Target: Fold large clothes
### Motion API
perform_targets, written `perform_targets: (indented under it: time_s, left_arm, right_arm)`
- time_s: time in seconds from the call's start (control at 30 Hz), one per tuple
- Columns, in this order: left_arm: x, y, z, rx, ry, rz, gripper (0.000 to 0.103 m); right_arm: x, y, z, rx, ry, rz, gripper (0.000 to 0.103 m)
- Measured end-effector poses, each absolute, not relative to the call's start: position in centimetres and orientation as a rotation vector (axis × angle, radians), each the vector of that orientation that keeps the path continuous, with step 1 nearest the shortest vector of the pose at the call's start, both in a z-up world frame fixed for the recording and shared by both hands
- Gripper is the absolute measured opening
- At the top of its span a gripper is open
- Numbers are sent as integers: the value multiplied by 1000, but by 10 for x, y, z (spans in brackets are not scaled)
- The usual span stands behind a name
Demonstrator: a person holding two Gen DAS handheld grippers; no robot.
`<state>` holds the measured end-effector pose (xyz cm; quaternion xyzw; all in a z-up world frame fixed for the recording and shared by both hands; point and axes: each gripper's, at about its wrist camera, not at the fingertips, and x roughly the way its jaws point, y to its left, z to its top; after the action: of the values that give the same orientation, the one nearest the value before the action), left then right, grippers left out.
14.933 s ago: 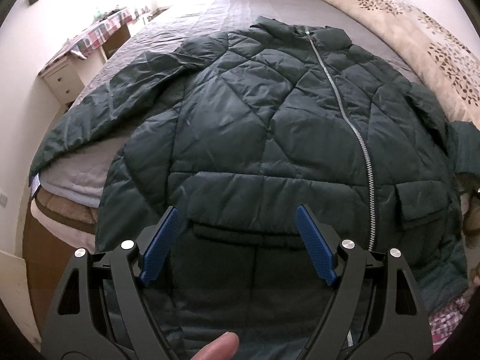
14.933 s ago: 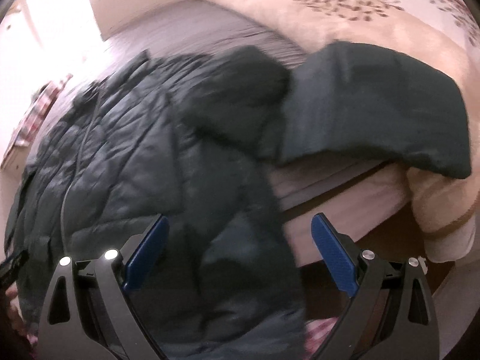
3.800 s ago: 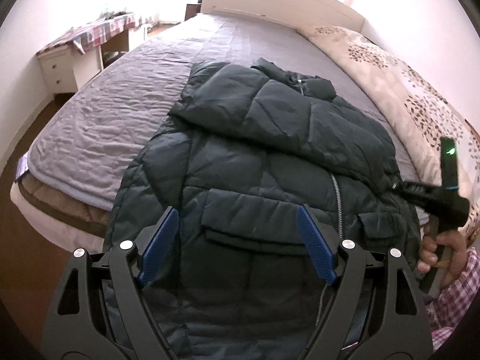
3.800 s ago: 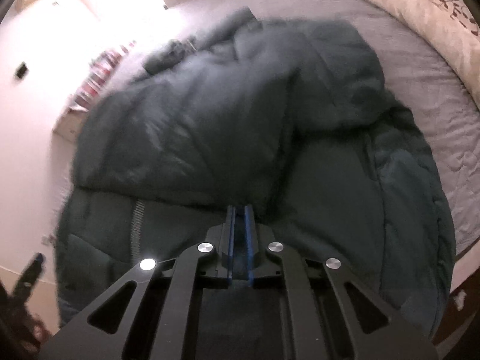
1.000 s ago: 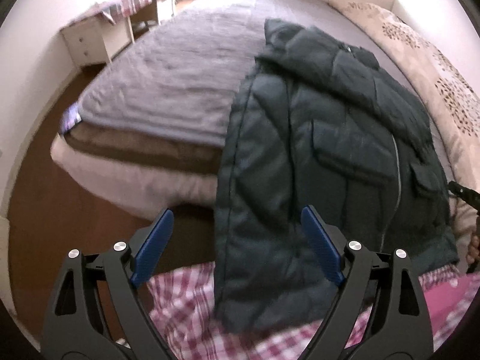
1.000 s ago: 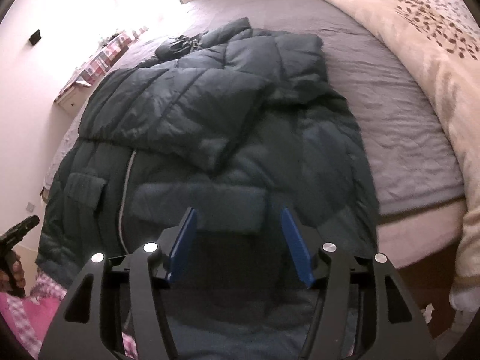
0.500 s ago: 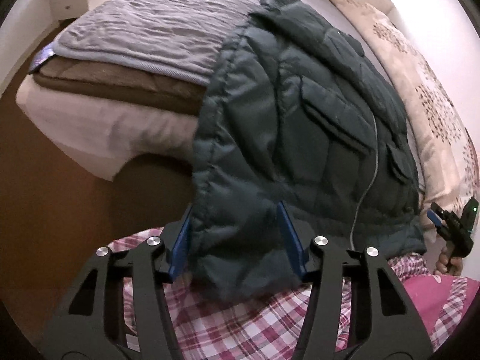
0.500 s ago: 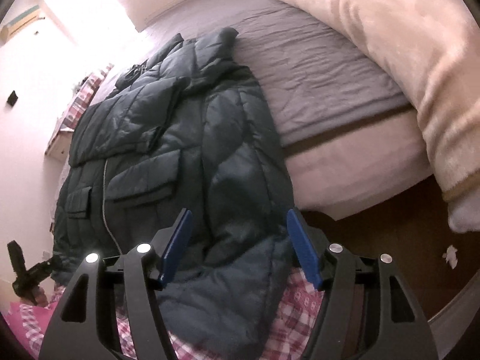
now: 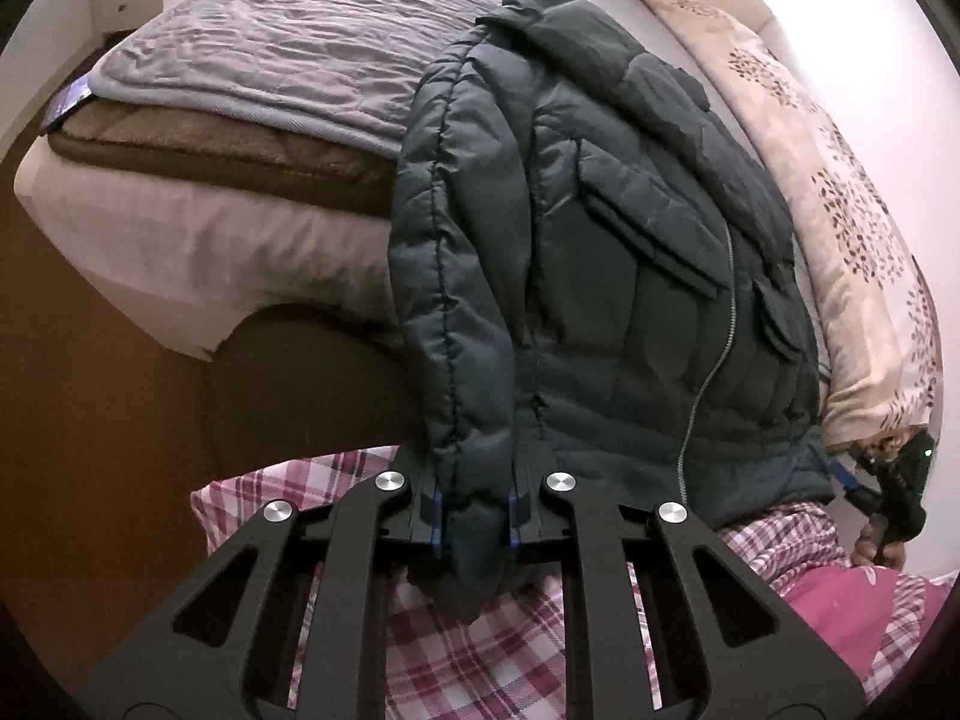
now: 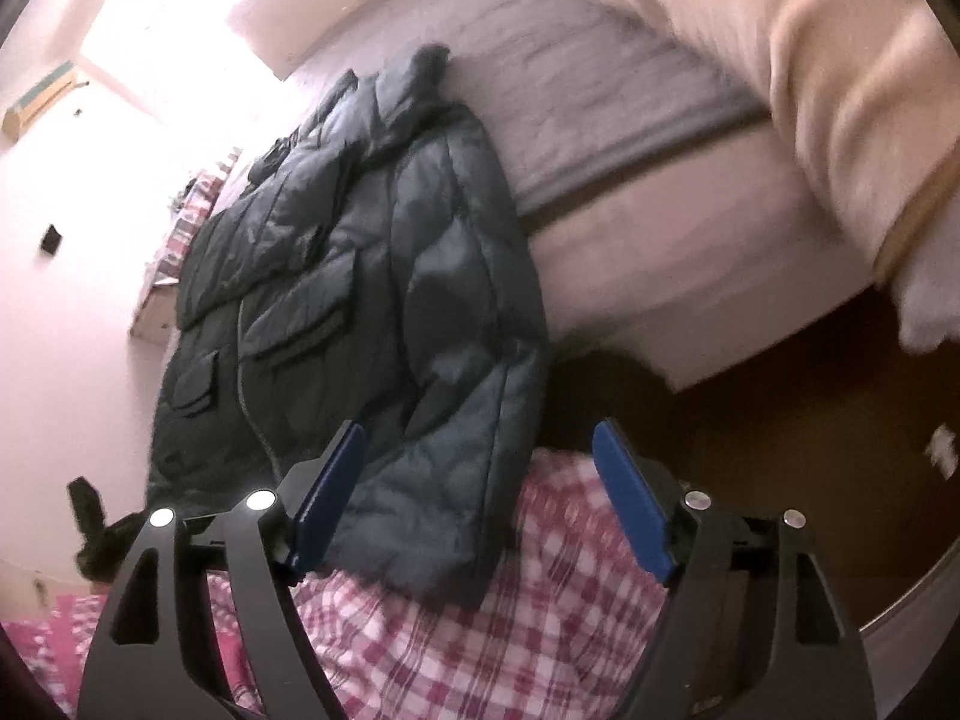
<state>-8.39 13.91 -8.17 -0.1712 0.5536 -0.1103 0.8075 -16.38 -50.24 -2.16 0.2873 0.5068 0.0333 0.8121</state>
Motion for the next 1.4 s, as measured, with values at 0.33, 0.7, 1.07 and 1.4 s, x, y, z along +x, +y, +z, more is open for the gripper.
perform_targets:
  time_s: [0.33, 0.7, 1.07, 1.4]
  left_arm:
    - [-87, 147, -79, -386, 1185, -231, 14]
    - [-89, 147, -78, -399, 1183, -224, 13]
    - [-94, 151, -23, -427, 982, -240, 9]
    - [-114, 147, 70, -370, 735, -340, 10]
  right_arm:
    - [-160, -474, -45, 526, 1171, 151, 68]
    - [-162, -473, -50, 515, 1135, 173, 27]
    - [-164, -480, 13, 618, 900, 265, 11]
    - [-176, -505, 84, 716, 683, 325, 11]
